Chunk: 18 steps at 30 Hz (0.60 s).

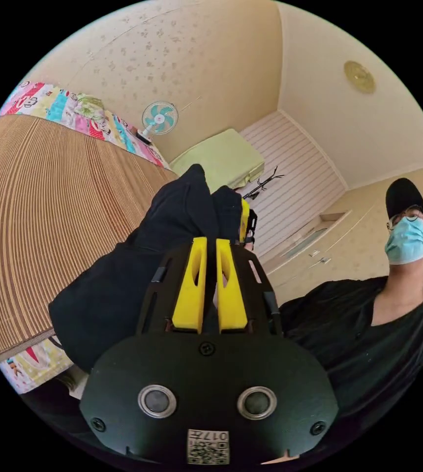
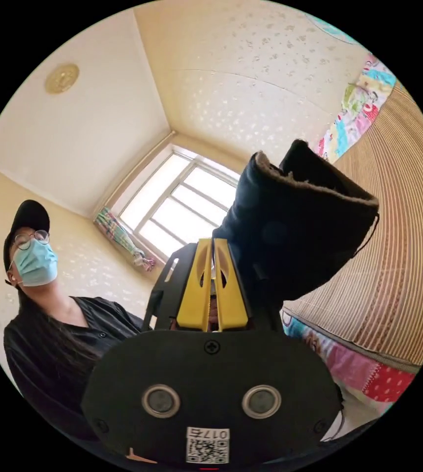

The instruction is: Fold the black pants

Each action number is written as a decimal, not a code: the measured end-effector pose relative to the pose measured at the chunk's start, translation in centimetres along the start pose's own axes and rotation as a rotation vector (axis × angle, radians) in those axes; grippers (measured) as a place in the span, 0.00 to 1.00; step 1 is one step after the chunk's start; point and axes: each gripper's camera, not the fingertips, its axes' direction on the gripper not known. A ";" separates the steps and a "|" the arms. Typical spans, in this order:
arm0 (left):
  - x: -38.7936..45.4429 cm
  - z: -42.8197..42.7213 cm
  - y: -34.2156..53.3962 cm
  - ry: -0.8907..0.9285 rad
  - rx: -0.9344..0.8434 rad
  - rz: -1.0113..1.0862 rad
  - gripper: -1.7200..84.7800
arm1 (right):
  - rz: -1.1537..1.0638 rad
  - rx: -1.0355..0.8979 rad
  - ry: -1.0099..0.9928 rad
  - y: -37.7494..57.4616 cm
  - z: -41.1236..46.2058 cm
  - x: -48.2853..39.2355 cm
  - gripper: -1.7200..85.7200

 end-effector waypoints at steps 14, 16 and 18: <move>7.0 -20.2 -19.5 -0.053 0.416 0.270 0.06 | -0.308 0.246 0.199 -20.6 -4.4 -14.1 0.03; 2.7 -18.4 -29.9 -0.230 0.377 0.180 0.07 | -0.264 0.275 0.394 -27.5 -1.6 -12.0 0.03; -2.1 -17.0 -37.1 -0.434 0.346 0.059 0.10 | -0.178 0.268 0.603 -34.1 1.7 -8.2 0.04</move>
